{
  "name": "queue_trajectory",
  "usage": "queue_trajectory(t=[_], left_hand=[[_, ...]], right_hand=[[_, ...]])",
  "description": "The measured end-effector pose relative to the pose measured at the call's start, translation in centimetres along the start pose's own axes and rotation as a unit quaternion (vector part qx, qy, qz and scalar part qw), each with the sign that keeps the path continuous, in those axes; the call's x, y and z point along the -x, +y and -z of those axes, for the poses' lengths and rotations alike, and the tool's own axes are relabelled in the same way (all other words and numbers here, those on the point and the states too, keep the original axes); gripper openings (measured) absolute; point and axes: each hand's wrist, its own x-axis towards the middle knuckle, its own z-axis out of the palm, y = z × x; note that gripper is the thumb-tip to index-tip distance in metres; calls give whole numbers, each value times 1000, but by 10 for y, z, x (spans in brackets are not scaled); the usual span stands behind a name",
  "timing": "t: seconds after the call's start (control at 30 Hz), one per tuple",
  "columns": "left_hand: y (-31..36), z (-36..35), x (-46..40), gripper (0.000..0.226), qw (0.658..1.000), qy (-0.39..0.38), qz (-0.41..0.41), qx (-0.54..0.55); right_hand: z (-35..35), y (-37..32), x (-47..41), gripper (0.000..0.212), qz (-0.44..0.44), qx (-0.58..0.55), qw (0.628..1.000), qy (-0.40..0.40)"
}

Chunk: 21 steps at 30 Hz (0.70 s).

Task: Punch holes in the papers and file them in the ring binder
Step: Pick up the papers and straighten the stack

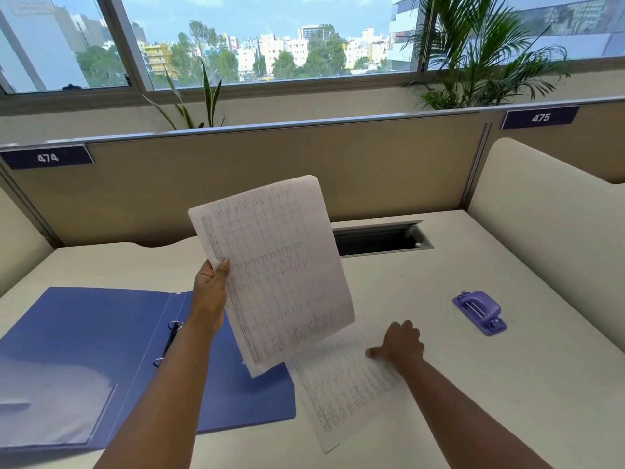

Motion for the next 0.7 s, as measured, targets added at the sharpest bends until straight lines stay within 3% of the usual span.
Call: queue_trajectory(t=[0.33, 0.43, 0.57, 0.7], left_hand=[[-2, 1, -4, 21, 999, -11, 9, -29], [-2, -1, -2, 25, 999, -18, 5, -39], [-1, -1, -1, 25, 999, -25, 8, -46], [-1, 1, -1, 24, 998, -22, 8, -55]], right_hand=[[-4, -3, -4, 60, -1, 32, 998, 51], [-3, -4, -3, 55, -17, 17, 999, 29], [-1, 2, -4, 46, -7, -63, 998, -1], [10, 7, -2, 44, -32, -204, 977, 55]])
